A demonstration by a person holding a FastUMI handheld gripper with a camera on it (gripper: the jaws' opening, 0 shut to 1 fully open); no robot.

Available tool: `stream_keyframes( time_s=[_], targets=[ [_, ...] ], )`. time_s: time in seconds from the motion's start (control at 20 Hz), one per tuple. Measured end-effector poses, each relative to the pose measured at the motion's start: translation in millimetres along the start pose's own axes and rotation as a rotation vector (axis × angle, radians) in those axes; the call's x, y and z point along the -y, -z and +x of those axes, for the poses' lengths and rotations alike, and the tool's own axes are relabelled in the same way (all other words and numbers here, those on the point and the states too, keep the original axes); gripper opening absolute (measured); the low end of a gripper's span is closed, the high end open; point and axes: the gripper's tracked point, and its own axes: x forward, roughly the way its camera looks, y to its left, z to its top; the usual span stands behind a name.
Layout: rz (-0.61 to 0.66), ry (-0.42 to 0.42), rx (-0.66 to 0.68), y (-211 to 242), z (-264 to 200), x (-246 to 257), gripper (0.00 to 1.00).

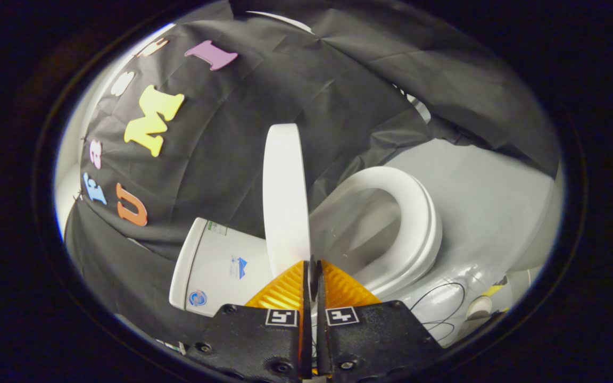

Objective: Open the toilet lid.

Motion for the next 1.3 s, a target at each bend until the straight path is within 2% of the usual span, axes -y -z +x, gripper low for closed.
stream_keyframes(
  time_s=[0.35,0.9,1.3],
  targets=[
    [-0.062,0.03,0.016,5.8,-5.2,-30.4,0.07],
    [-0.245,0.069,0.025,20.1,-7.9,-86.7,0.07],
    [-0.312,0.046,0.017,31.7,-6.6,-120.8,0.1]
  ],
)
